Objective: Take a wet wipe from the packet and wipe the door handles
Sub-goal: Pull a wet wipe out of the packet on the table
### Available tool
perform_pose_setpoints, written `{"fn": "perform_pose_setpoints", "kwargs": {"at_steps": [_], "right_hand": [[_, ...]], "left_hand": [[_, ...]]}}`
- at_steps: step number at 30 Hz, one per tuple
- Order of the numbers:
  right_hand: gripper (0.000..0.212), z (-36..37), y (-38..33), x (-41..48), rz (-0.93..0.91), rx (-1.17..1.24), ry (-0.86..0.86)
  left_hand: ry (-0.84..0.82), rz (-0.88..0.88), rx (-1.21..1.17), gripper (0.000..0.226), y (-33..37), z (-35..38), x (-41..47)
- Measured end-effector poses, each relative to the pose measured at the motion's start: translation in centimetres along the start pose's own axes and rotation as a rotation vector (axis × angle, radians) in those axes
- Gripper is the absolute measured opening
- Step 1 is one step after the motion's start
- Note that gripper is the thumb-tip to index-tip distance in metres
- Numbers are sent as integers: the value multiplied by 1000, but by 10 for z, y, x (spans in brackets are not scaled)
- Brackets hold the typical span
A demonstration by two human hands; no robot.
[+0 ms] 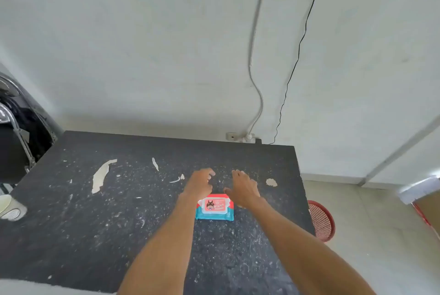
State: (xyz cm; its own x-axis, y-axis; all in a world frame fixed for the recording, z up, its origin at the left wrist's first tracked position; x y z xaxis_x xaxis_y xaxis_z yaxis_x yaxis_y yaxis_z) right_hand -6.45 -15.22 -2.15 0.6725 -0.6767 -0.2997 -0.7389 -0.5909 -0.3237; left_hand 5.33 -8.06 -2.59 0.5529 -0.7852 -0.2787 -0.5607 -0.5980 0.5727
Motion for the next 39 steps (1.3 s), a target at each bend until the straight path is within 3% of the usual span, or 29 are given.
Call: {"fn": "perform_pose_setpoints", "kwargs": {"at_steps": [4,8,15,24,32,36,39], "right_hand": [[52,39,1,7,-3,21,-62],[44,68,-2,13,-26,34,-95],[46,111,-9,22,-115,-50,-171],[42,120,-3,30,-153,-77,-119],[41,118,-10,25,-261,-194,-91],[29,108,-7,27,-217,-89,-32],[38,96,0,34,-116,76,29]], "left_hand": [[-65,-91,-4,49,-35,29,4],[-81,-82,58,42,-50,48,3],[-106,-88,73,45,-75,70,2],[-63,14,274,45,-68,76,13],[-62,-2,274,50,-69,81,11],[-46,-43,228,57,-74,80,12],[-44,-77,202,75,-75,78,10]]}}
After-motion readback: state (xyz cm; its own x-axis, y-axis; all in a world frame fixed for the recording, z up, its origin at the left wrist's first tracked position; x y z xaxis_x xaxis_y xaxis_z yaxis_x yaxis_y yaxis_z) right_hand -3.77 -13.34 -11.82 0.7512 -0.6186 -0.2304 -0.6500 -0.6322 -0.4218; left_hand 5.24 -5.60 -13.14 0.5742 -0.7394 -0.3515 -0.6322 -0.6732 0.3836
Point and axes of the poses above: each hand's wrist, its own x-axis towards the middle knuckle, its own z-axis out of the palm, y = z × x, the point moved 10 cm from there along x, towards the middle knuckle, and after that the axes turned 2 degrees about -z, right-handed, at the moved point
